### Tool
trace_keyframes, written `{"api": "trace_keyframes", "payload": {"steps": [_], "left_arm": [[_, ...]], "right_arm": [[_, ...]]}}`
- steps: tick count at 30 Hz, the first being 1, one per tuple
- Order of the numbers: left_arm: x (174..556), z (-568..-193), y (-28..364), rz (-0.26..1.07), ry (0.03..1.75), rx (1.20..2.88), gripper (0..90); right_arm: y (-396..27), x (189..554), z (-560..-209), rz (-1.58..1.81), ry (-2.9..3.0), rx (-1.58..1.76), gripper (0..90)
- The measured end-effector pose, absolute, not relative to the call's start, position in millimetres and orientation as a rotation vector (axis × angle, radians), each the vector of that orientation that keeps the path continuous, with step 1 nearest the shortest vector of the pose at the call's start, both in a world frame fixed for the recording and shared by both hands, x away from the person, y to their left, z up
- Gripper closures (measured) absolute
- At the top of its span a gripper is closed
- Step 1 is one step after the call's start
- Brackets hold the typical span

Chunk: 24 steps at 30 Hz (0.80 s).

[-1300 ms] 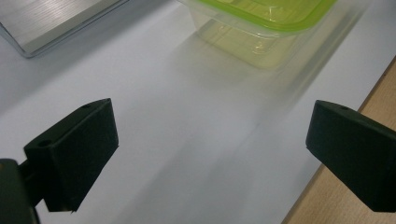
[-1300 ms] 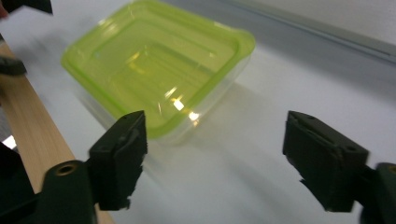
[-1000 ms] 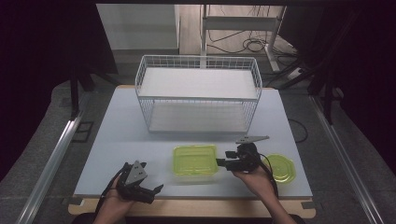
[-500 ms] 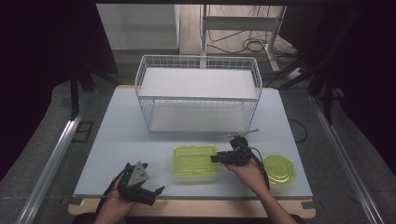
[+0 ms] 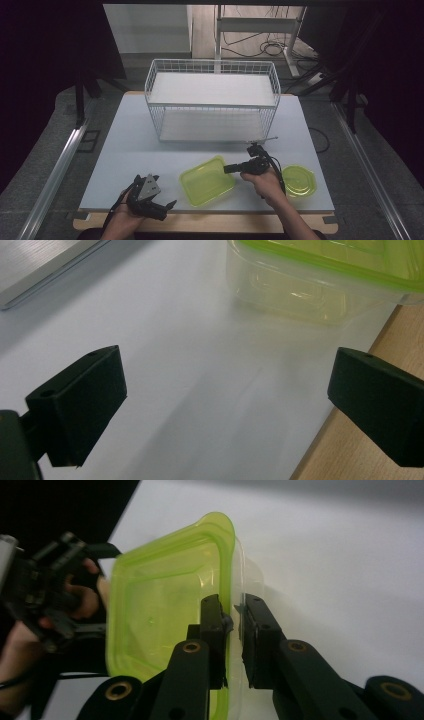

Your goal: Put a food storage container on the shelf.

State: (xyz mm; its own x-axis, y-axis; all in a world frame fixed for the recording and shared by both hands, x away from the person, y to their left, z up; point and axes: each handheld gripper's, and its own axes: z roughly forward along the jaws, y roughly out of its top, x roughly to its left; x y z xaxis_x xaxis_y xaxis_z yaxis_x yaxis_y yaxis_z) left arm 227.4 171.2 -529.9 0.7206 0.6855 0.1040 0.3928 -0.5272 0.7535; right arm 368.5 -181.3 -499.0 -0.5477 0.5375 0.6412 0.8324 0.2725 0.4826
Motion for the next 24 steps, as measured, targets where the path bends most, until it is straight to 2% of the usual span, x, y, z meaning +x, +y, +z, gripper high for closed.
{"api": "trace_keyframes", "payload": {"steps": [16,24], "left_arm": [[227.4,-529.9,171.8,0.512,0.814,2.179,2.1],[227.5,-530.4,171.8,0.512,0.817,2.18,2.1]], "right_arm": [[-184.0,363.6,-478.7,-1.273,-2.209,-1.198,81.1],[-192.0,365.9,-455.9,-1.37,-2.183,-1.195,81.1]]}}
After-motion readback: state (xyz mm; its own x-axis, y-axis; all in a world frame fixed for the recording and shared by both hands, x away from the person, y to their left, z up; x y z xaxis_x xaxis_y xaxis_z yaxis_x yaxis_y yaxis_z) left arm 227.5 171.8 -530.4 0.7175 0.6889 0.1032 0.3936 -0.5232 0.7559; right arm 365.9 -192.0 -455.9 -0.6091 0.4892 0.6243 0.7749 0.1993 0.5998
